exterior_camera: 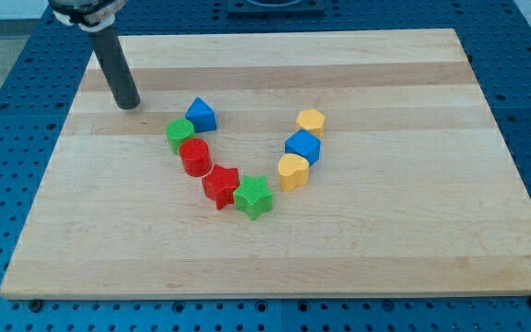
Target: Move the blue triangle left to the yellow hexagon
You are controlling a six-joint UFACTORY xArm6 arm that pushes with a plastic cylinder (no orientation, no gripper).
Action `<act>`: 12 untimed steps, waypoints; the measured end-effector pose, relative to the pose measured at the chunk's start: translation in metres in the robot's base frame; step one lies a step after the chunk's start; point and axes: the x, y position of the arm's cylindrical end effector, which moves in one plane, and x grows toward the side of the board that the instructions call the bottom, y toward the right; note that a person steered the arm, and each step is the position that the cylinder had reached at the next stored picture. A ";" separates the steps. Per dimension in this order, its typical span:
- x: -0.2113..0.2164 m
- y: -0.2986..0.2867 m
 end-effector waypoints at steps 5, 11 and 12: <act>0.017 0.082; 0.015 0.113; 0.015 0.159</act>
